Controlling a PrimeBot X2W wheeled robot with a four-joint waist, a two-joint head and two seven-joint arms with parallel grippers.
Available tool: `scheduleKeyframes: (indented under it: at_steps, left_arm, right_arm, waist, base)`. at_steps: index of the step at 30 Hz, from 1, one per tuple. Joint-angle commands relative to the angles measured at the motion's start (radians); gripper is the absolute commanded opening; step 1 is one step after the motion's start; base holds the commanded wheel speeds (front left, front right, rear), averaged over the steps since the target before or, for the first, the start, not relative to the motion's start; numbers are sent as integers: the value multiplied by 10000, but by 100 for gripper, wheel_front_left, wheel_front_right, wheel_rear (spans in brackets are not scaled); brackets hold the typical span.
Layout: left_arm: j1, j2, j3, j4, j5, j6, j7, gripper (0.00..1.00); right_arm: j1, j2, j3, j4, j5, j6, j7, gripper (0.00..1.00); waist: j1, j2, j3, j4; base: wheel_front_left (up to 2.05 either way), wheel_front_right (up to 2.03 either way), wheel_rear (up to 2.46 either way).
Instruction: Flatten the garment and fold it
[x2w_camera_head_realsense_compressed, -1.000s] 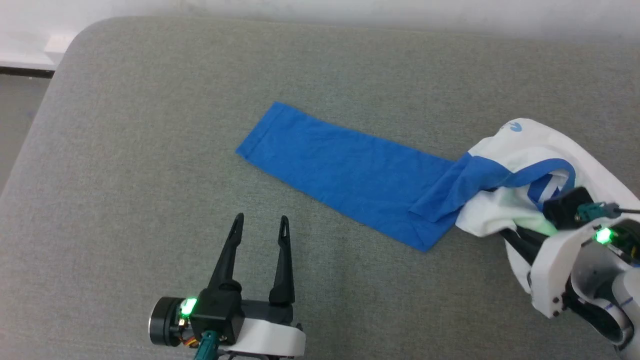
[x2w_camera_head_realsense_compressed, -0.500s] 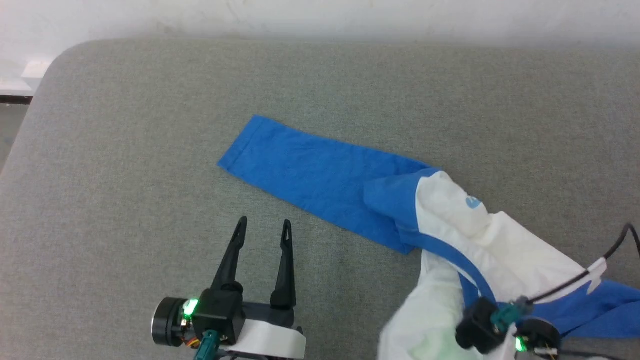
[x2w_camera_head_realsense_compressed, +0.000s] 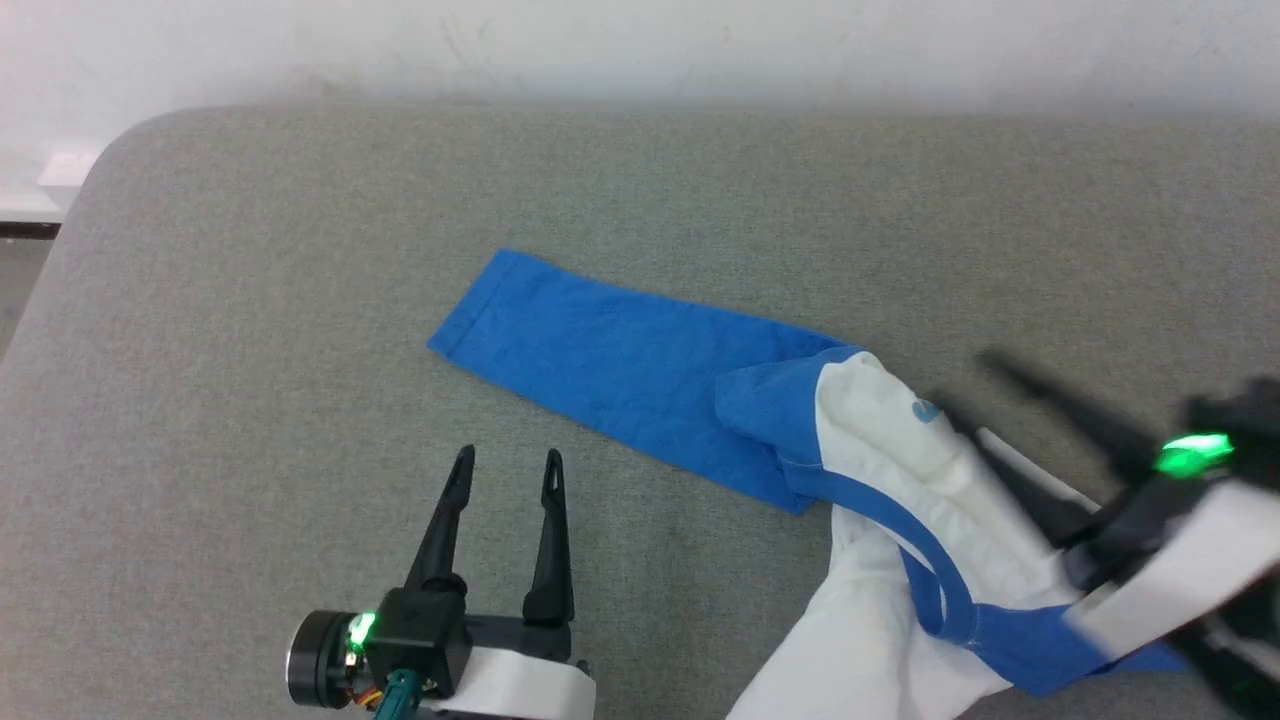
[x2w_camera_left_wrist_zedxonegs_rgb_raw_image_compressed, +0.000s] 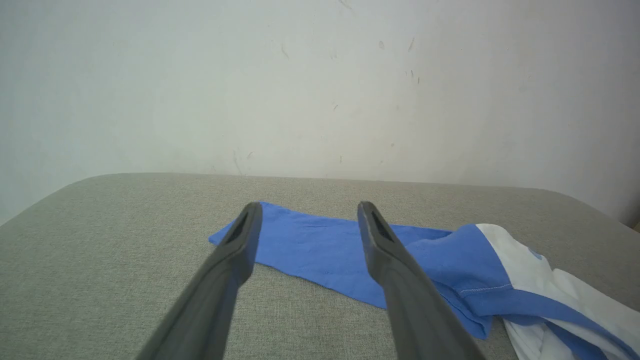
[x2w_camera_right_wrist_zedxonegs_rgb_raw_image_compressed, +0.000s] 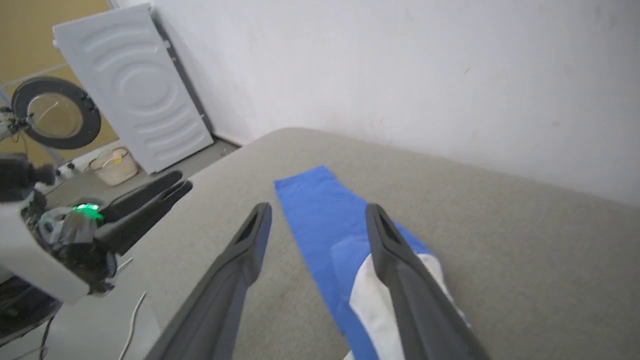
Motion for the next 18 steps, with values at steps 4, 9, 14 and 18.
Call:
scheduleKeyframes:
  at_steps: [4,9,14,18]
  left_arm:
    - [266,17,114,-283,133,-47,-47,100]
    - [301,180,62,-495,520,-93,-47,100]
    - [-51,443,-159,-295,1148,-90,-47,100]
    - [-1019,930,-502,212,1855,-504,548,100]
  right_arm:
    - [2033,1599,-4368,701,-2133,-13,-1761,100]
    - [4069,4119,-7191,413,-4410,-13,-1736,100]
    - [4603,5355,-7375,-316,-5089,-13,-1164,100]
    - [4391,5545,-7367,-627,-5190,-13,-868,100]
  waist:
    - [0,-1,-59,-251]
    - [0,-1,203,-593]
    - [0,-1,502,-1072]
    - [0,-1,748,-1247]
  base:
    - [0,0,0]
    - [0,0,0]
    - [0,0,0]
    - [0,0,0]
